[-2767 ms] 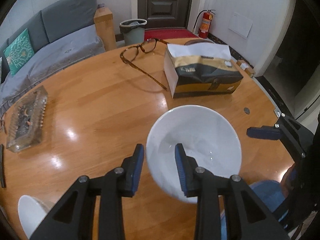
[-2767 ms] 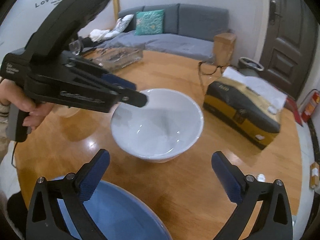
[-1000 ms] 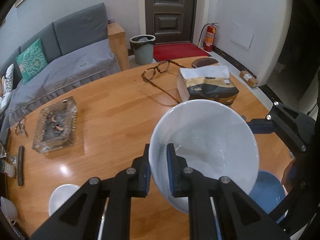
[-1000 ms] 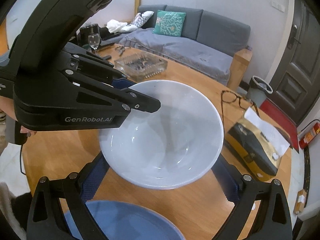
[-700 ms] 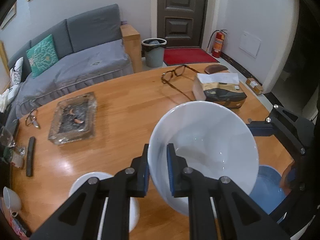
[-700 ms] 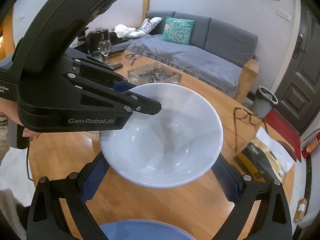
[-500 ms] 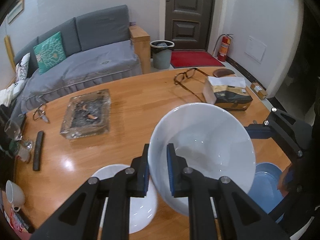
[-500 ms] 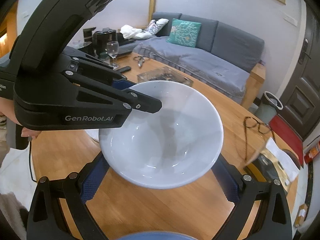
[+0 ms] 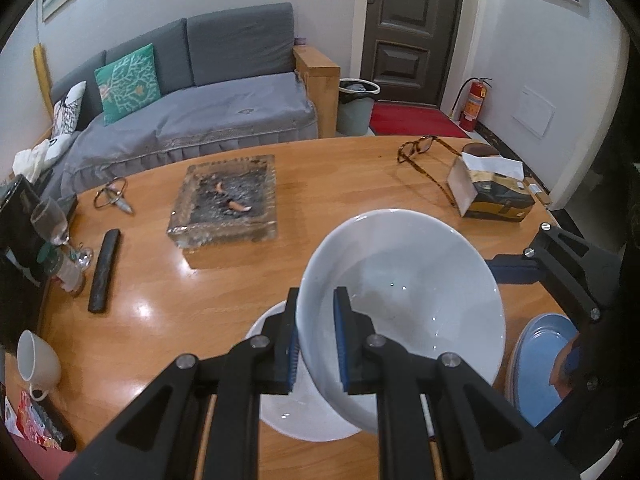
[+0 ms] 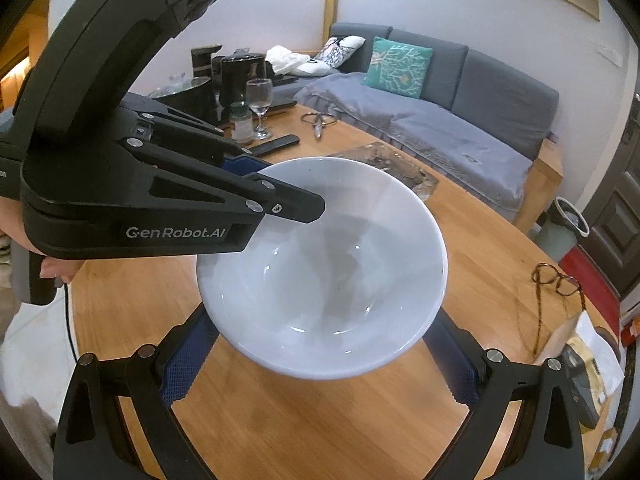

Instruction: Organize plates and bowls

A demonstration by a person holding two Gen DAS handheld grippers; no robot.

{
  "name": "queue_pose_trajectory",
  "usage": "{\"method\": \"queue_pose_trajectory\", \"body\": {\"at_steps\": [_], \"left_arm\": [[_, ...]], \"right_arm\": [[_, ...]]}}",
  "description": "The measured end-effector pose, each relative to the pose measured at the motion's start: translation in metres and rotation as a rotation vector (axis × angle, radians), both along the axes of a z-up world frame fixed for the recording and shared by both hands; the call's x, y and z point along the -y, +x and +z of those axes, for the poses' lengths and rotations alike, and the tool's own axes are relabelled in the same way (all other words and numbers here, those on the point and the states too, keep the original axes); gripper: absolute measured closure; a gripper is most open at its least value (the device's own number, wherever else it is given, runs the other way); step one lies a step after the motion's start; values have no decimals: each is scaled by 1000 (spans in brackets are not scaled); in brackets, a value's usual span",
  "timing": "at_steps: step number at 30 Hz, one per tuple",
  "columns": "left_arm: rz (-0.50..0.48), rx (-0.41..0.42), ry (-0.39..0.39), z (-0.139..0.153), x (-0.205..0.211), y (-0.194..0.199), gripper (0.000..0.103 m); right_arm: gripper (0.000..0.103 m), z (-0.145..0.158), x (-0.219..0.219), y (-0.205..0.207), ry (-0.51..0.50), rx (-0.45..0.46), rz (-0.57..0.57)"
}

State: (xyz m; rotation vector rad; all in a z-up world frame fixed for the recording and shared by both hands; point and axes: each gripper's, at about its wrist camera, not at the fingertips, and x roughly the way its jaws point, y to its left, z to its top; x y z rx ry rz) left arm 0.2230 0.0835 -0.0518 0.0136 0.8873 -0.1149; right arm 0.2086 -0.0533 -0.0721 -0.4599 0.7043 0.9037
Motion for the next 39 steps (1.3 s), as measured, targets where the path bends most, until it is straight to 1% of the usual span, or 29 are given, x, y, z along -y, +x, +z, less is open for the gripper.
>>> {"method": "queue_pose_trajectory", "body": {"at_steps": [17,25,39], "left_arm": [[33,-41,-24,-27,-31,1,92],[38,-63,-31,-40,-41,3,91],[39,-93,-36,-54,-44,6,91]], "right_arm": [[6,-24,-37,8,-27,-39,37],[6,-31,-44,7,-37,-54,44],[6,-41,-50,11,-40,-84,47]]}}
